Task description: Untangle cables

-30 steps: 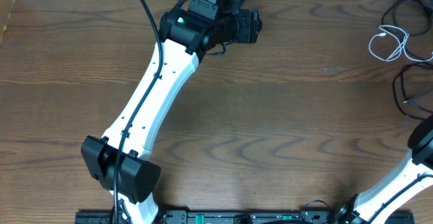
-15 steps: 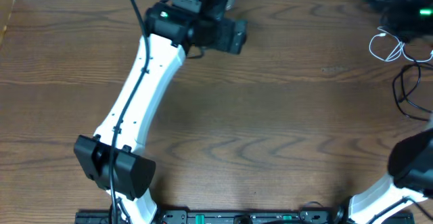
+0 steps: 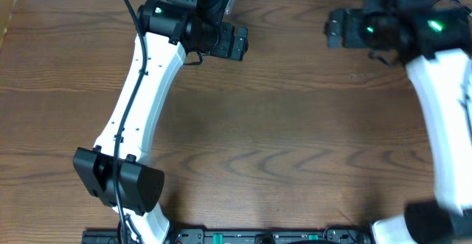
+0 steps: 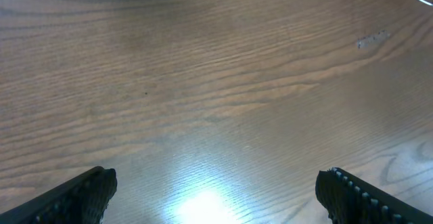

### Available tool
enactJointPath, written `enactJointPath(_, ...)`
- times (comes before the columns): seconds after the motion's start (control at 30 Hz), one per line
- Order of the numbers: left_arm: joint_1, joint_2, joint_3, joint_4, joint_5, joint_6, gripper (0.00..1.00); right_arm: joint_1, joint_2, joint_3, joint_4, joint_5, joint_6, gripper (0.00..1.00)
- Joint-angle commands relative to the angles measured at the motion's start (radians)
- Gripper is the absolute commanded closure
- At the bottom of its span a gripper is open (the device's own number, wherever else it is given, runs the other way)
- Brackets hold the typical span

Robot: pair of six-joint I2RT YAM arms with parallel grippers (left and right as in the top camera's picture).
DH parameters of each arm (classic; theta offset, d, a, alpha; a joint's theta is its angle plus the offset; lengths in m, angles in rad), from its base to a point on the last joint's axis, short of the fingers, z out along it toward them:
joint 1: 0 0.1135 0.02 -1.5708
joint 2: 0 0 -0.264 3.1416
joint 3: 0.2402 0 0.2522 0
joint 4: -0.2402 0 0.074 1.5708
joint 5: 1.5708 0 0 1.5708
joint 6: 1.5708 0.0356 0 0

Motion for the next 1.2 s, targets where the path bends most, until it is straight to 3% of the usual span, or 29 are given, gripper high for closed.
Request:
enactJointPath(0.0,0.002,-0.016,0.007,-0.003,-0.007,0.021,0.01,0.011,-0.195,0.012,-0.044,0.049,-0.035,0.01)
enactJointPath(0.4,0.002,-0.016,0.007,-0.003,-0.007,0.021,0.0,0.009,-0.447,0.012,-0.059,0.049,-0.035,0.01)
enactJointPath(0.9,0.002,-0.016,0.007,-0.003,-0.007,0.021,0.0,0.009,-0.547,-0.01,-0.15,0.053,-0.035,0.01)
enactJointPath(1.17,0.002,-0.016,0.007,-0.003,-0.007,0.021,0.0,0.008,-0.72,-0.284,-0.146,0.044,-0.022,0.01)
